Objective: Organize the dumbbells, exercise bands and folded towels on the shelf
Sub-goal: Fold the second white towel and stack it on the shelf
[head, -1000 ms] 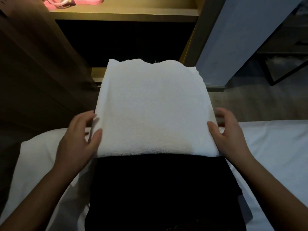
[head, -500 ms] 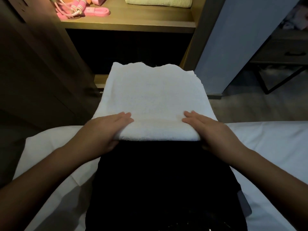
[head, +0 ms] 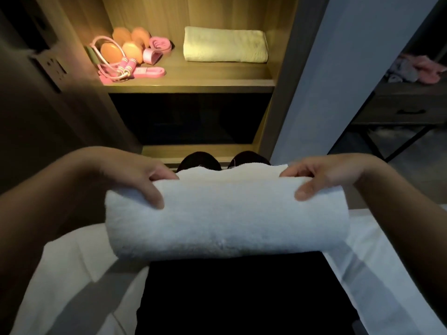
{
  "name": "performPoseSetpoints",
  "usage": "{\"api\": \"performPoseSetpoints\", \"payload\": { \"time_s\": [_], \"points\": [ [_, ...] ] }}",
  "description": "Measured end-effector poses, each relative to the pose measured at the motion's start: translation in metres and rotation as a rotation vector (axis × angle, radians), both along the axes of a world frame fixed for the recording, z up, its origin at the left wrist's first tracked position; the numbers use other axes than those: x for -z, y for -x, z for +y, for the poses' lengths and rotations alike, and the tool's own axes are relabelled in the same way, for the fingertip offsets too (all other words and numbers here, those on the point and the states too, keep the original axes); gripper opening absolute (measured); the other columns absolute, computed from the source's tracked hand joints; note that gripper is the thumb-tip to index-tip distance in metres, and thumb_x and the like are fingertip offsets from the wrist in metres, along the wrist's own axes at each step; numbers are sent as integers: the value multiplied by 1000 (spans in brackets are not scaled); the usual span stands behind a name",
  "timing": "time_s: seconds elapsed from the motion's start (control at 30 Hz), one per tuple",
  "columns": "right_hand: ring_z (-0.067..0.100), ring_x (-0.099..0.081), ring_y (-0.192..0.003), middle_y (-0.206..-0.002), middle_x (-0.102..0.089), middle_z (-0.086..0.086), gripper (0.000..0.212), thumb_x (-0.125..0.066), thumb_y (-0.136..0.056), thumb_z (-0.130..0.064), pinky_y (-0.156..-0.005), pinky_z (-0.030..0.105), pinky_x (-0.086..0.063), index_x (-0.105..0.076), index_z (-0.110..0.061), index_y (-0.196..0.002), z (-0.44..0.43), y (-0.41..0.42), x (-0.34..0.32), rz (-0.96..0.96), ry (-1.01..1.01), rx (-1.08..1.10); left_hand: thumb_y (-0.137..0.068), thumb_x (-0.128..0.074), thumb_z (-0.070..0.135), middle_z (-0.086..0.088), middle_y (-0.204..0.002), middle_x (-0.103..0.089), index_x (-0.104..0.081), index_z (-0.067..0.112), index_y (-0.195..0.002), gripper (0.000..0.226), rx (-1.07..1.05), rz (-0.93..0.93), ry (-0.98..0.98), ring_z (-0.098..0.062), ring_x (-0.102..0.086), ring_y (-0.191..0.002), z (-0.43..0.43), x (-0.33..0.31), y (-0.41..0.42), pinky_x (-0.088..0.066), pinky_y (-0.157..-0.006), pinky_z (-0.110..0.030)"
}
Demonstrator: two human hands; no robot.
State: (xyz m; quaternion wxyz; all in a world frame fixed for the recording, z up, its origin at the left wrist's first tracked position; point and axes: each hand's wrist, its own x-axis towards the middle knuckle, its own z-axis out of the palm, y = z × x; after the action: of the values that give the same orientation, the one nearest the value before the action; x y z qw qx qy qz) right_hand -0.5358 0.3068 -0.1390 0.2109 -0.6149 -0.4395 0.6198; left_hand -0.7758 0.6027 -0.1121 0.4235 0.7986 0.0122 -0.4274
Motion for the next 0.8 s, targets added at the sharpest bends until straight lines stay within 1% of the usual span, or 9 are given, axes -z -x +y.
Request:
{"api": "performPoseSetpoints", "payload": {
  "time_s": [0.07,0.13,0.27,0.37,0.47,0.53,0.63,0.7,0.8],
  "points": [
    [23,-70,-98,-109,-72,6,29,-63,-91,-21,-77,27,-56,-62,-8,-117,9,-11,0,-108,-36,137,-50,-71,79,6,-109,-70,-65,24,-115,86,-94,-158,-201,-14,-68,-101,14,-1,-9,-55,-91,-38],
    [16,-70,-96,-102,-73,-2,30,-61,-84,-33,-76,24,-54,-66,-18,-109,18,-23,3,-278,-92,244,-45,-64,88,8,-103,-69,-66,28,-108,87,-232,-315,-337,-11,-67,-95,26,5,-17,-55,-86,-35],
    [8,-63,-95,-99,-67,-11,11,-60,-93,-32,-76,22,-48,-66,-29,-103,38,-37,21,-564,-167,321,-91,-62,43,7,-109,-61,-61,27,-111,26,-350,-444,-562,-14,-58,-104,32,46,-34,-46,-87,-30],
    [9,-59,-95,-101,-63,-10,14,-60,-95,-28,-71,16,-44,-66,-26,-108,54,-39,42,-649,-199,351,-97,-55,33,2,-111,-62,-62,23,-114,21,-411,-406,-619,-15,-56,-103,29,71,-42,-41,-84,-30],
    [10,-59,-97,-101,-64,-9,12,-63,-93,-27,-75,20,-45,-68,-25,-105,62,-42,65,-636,-236,415,-100,-50,33,-3,-122,-60,-59,21,-121,26,-475,-335,-751,-21,-54,-111,23,84,-40,-41,-94,-38],
    [10,-61,-97,-101,-66,-9,10,-65,-92,-26,-82,28,-49,-68,-28,-101,64,-44,73,-596,-238,453,-100,-46,36,-1,-132,-54,-54,25,-130,33,-532,-525,-902,-23,-48,-121,3,88,-39,-36,-104,-41],
    [12,-61,-98,-102,-67,-7,11,-66,-92,-25,-89,35,-52,-69,-27,-102,68,-45,72,-599,-190,429,-97,-24,56,8,-154,-33,-33,34,-148,56,-499,-694,-781,-16,-28,-142,-55,86,-41,-17,-119,-44],
    [16,-61,-104,-109,-66,-5,19,-63,-93,-27,-88,31,-50,-66,-25,-112,72,-44,58,-668,-101,384,-88,1,66,7,-163,-9,-11,37,-153,73,-350,-617,-829,-16,-8,-150,-81,95,-45,-7,-121,-49],
    [21,-51,-123,-138,-54,-1,42,-54,-97,-38,-102,37,-43,-51,-25,-137,81,-16,37,-935,-101,405,-85,9,66,4,-164,4,3,39,-153,74,-322,-577,-916,-21,2,-151,-82,110,-52,-5,-120,-54]
  ]
}}
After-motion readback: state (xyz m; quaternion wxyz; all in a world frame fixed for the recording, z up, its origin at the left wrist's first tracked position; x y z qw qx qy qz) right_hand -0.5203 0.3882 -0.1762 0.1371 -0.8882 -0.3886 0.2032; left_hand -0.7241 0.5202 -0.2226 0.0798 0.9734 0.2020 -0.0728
